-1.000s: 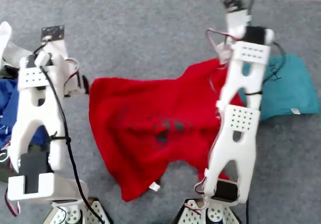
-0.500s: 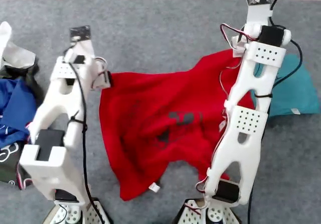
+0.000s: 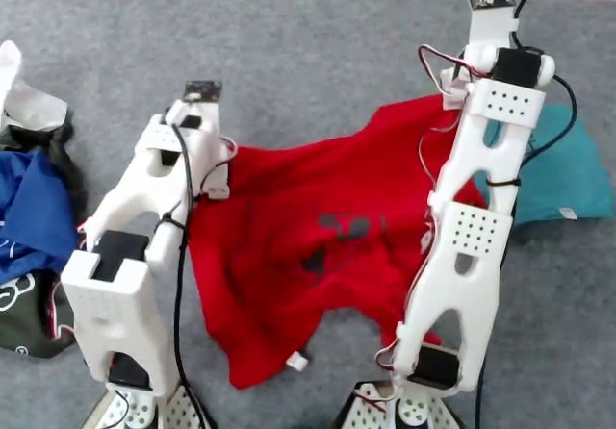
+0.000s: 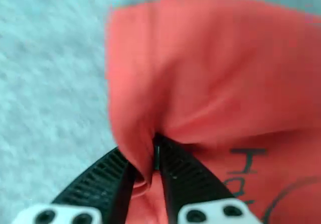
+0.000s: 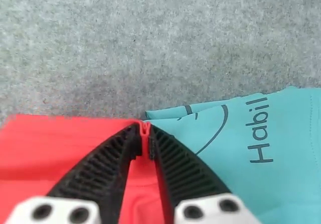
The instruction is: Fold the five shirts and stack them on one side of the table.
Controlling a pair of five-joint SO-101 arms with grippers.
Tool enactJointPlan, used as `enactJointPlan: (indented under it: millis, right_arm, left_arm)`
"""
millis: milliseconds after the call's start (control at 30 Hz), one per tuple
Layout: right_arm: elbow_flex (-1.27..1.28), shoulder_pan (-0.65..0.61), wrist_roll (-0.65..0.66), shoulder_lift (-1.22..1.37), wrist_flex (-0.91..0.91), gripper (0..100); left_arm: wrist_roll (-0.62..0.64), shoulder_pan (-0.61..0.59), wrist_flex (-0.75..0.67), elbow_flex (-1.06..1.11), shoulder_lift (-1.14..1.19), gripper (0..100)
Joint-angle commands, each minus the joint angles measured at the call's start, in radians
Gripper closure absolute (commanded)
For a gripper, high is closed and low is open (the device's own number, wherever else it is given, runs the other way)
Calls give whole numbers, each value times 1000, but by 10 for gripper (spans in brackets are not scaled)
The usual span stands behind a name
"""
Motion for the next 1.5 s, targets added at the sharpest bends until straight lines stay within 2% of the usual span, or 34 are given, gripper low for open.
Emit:
enactJointPlan:
  millis: [0,167,300,467,567,733,900,1000,1133,1300,1467]
  right_arm:
    - [-41,-11,-5,-10,-3,984]
    - [-31,-3,135,-10,28,984]
    - [-28,15,173,-10,28,984]
    - [15,12,198,-10,28,984]
    - [27,0,199,-10,28,984]
    - [28,0,199,-10,28,984]
    - [30,-3,201,-8,26,984]
    - [30,-5,201,-8,26,984]
    - [30,-5,201,-8,26,984]
    - [27,-5,201,-7,26,984]
    - [25,-3,201,-5,26,984]
  left_arm:
    - [-20,27,103,-8,2,971]
    - [-20,33,183,-7,2,971]
    - [-15,33,215,-8,2,965]
    - [44,4,209,-35,0,759]
    - [83,-44,207,-108,2,709]
    - [100,-119,273,-272,2,709]
    - [6,-120,379,-496,3,709]
    - [2,-125,373,-639,14,709]
    - [8,-122,250,-717,75,709]
    - [164,-120,150,-742,212,782]
    - [219,-59,322,-780,265,871]
